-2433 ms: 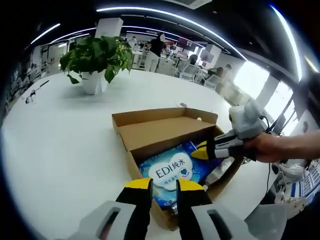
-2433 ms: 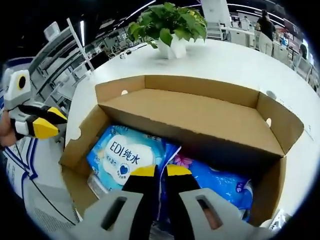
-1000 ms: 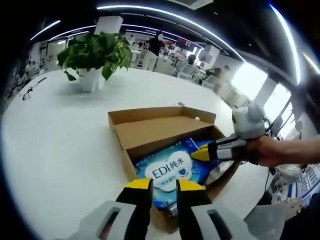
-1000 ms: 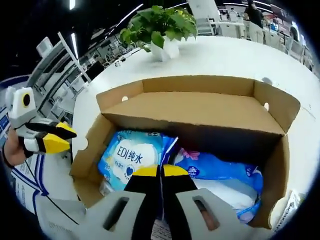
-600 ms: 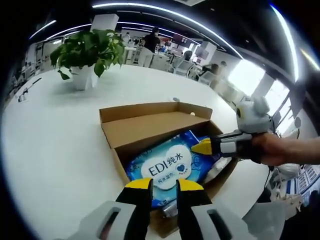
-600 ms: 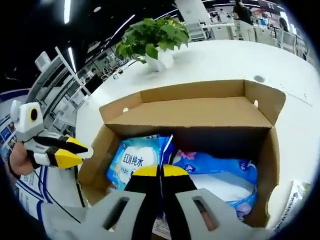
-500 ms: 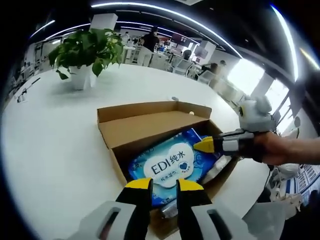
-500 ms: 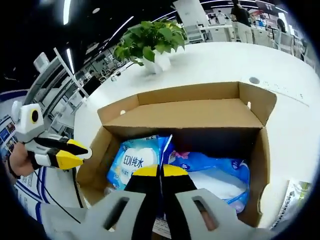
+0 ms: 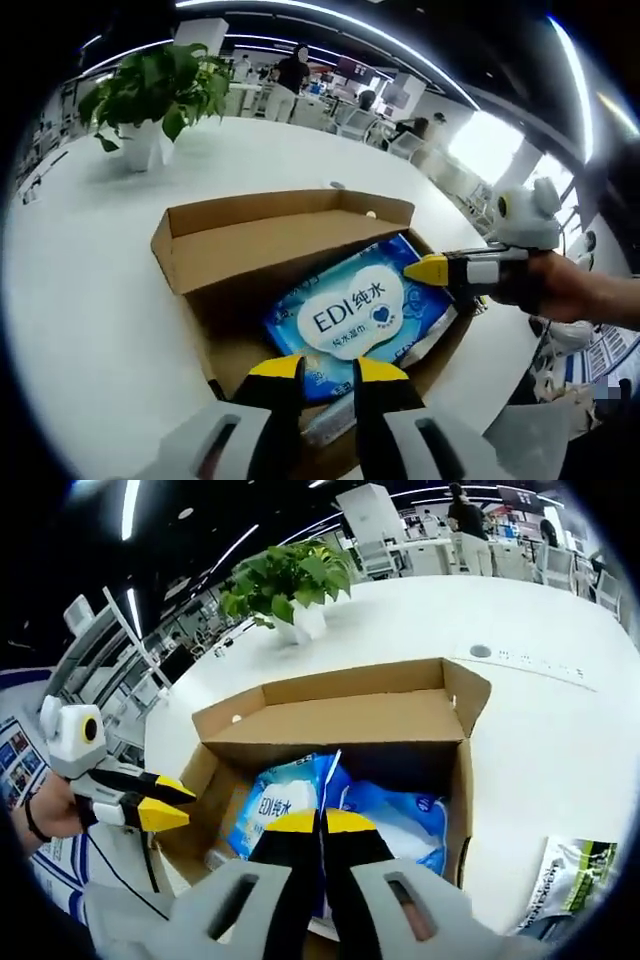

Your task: Operate the shoe box by opening the lid, removing the specified soft item, and placing it in the target area until the item is outside and the box remains undamaged.

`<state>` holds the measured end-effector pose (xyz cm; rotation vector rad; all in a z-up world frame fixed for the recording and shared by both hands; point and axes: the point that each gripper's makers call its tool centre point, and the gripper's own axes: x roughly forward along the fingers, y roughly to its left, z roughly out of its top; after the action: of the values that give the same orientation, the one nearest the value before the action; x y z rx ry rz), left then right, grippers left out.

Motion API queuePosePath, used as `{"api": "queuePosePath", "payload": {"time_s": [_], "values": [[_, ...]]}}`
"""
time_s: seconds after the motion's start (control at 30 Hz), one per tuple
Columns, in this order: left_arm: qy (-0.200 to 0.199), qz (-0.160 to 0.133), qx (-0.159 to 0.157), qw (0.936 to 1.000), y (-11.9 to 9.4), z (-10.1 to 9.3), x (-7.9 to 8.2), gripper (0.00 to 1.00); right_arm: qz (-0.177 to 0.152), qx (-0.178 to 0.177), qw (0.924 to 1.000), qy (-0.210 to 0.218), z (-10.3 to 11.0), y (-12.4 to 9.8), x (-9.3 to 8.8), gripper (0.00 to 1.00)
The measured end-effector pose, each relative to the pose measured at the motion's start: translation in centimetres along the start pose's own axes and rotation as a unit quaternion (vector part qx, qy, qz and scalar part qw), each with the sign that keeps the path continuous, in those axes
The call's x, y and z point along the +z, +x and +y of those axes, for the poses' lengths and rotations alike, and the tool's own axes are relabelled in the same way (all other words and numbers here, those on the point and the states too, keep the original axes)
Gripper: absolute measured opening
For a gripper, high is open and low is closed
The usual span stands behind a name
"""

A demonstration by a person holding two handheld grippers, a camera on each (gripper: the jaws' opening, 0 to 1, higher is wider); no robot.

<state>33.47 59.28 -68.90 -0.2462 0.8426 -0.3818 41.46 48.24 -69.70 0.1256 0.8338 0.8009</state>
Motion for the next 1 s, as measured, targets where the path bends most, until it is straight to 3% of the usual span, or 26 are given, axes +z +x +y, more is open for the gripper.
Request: {"api": "queuePosePath", "payload": {"time_s": [0.53, 0.77, 1.0], "values": [[-0.012, 0.036, 0.000, 0.9993, 2.7, -0.5, -1.6, 0.20, -0.014, -0.018, 0.9997, -0.003, -1.7, -3.1, 0.2, 0.00], [-0.024, 0.050, -0.013, 0.9983, 4.3, -1.2, -2.0, 0.21, -0.022, -0.030, 0.9993, 0.011, -3.1, -4.7, -0.2, 0.00], [-0.050, 0.051, -0.035, 0.9968, 5.6, -2.4, -1.5, 0.21, -0.025, -0.040, 0.9987, 0.017, -3.9, -5.9, -0.6, 0.00]]}}
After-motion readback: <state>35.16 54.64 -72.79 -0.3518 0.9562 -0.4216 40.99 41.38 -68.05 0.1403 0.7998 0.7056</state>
